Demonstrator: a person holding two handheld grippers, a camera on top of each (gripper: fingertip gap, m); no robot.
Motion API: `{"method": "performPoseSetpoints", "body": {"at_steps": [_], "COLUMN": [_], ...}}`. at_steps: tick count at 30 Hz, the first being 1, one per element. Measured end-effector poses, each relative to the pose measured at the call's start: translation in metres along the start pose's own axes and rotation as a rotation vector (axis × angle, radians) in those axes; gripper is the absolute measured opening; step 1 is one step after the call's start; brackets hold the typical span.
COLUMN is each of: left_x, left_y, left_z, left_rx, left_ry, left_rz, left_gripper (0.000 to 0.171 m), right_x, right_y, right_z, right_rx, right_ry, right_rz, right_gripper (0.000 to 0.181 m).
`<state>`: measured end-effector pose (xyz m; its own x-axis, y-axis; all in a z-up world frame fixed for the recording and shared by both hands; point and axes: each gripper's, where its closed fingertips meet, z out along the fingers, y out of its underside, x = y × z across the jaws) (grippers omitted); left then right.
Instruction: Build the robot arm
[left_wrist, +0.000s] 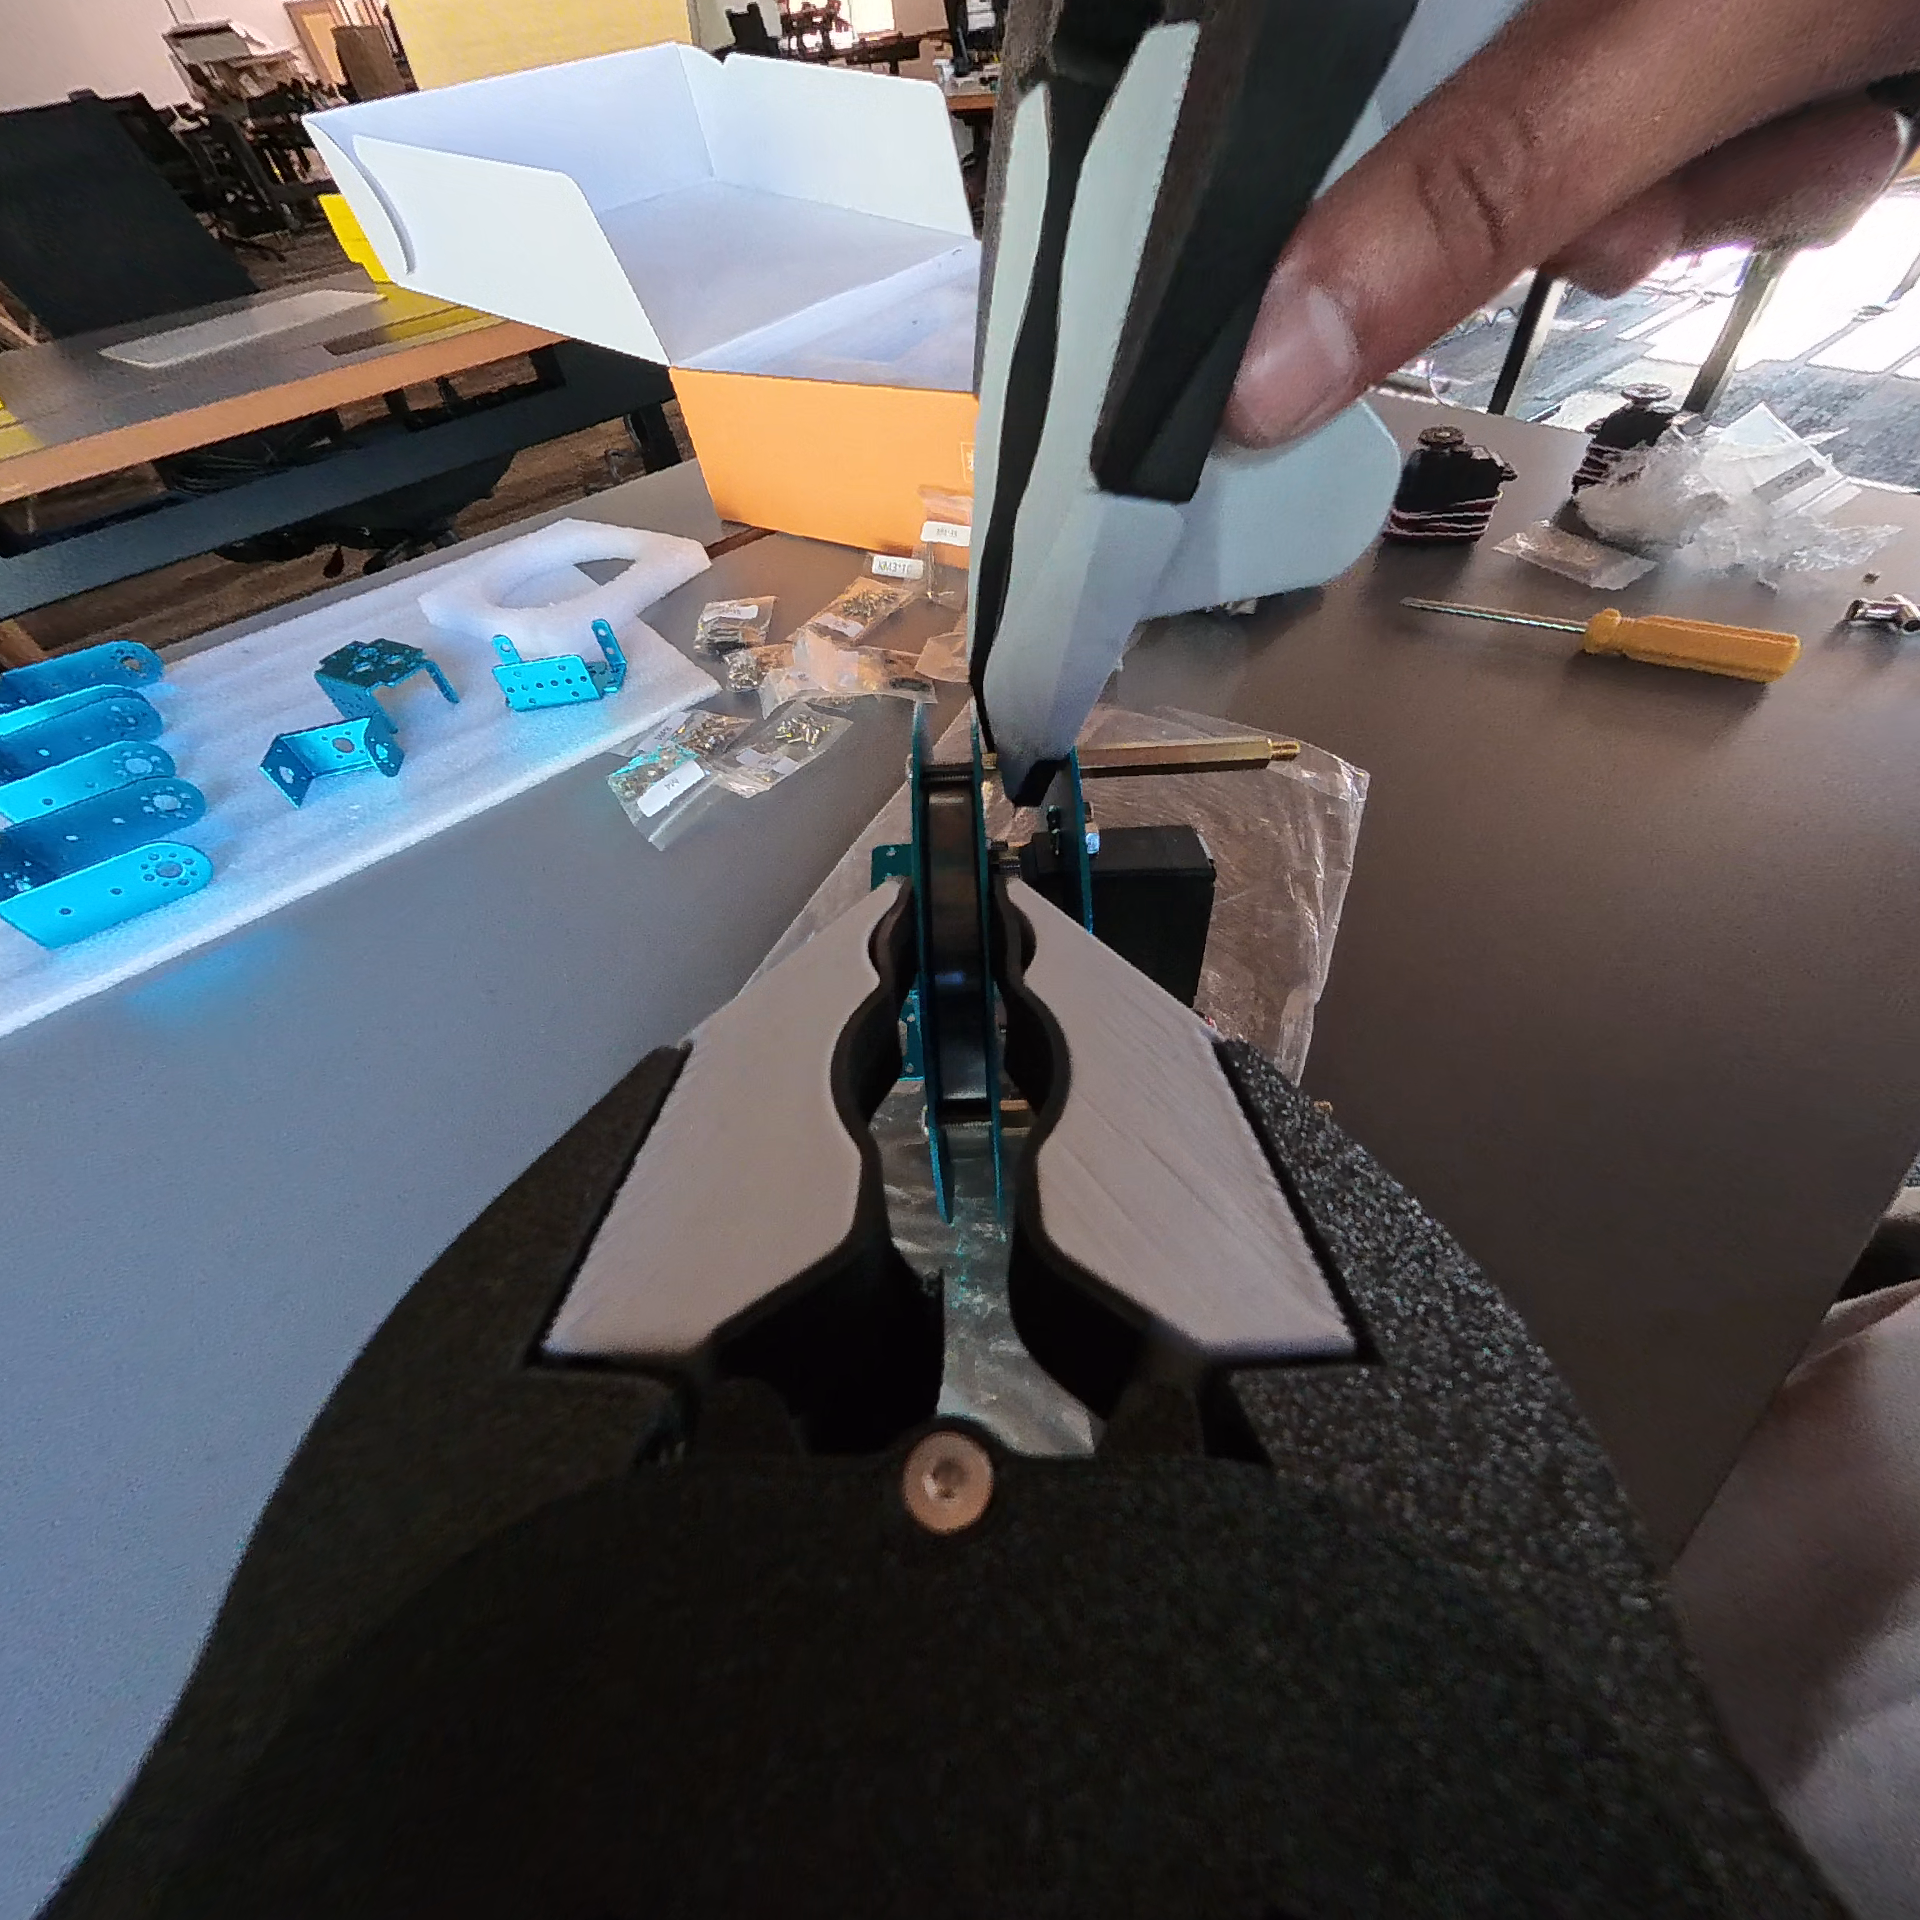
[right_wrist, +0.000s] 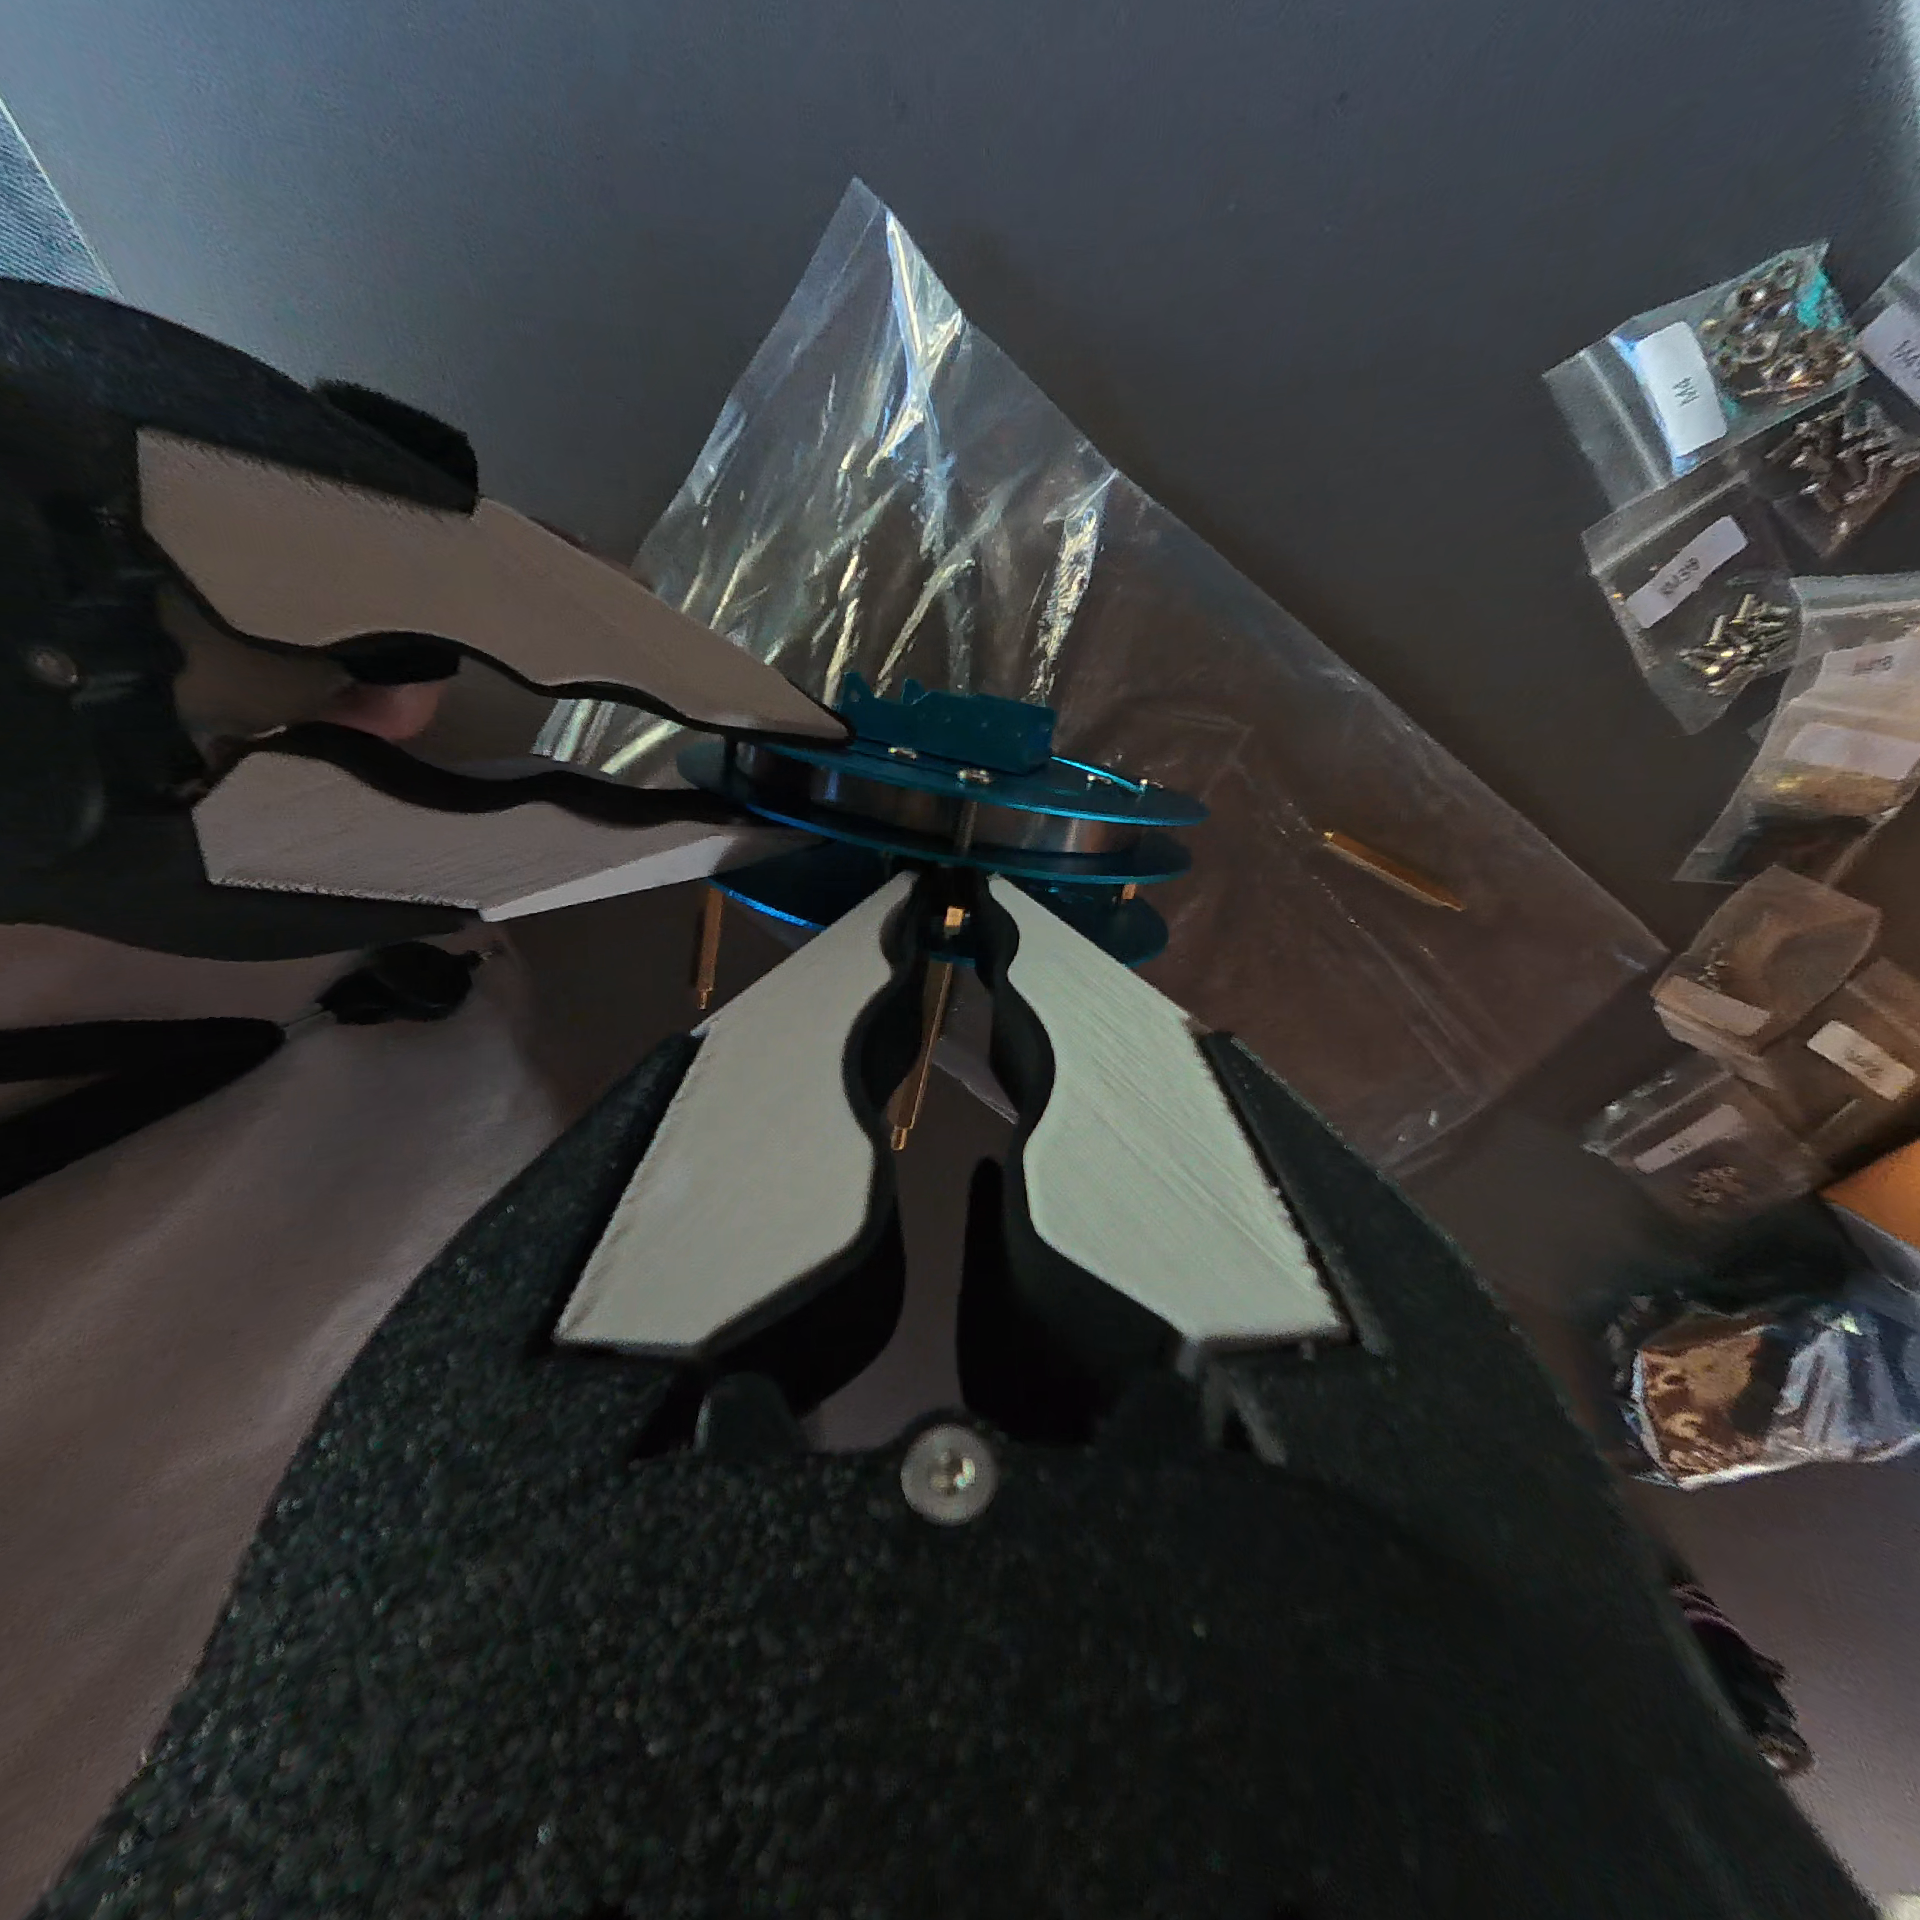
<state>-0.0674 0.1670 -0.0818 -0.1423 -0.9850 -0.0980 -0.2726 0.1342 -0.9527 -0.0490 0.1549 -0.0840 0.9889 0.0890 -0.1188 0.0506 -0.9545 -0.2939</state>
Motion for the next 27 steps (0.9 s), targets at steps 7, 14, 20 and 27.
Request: {"method": "performPoseSetpoints", "body": {"at_steps": [7,14,20,27], "left_x": [0.0003,0.0004,0.0015,0.0018], "left_y": [0.0010,0.0006,-0.0002,0.0001], "left_z": [-0.0018,-0.0011,-0.0004,-0.0008], "left_rx": [0.004,0.002,0.000,0.011], "left_ry": [-0.004,-0.002,-0.008,-0.021], "left_rz": [0.008,0.002,0.013,0.018], "left_gripper": [0.012,0.012,0.012,0.012], "right_x": [-0.0082,-0.0050,-0.0011,-0.0067], "right_y": [-0.0014,0.0001,0.0008,-0.0010], "right_z": [-0.0016,-0.0038,-0.0013,-0.0028], "right_rx": [0.044,0.062,0.015,0.062], "right_ry": [-0.658,-0.131,-0.017,-0.705], "right_rz": [0.391,0.080,0.009,0.406], "right_gripper": [0.003,0.023,0.005,0.004]}}
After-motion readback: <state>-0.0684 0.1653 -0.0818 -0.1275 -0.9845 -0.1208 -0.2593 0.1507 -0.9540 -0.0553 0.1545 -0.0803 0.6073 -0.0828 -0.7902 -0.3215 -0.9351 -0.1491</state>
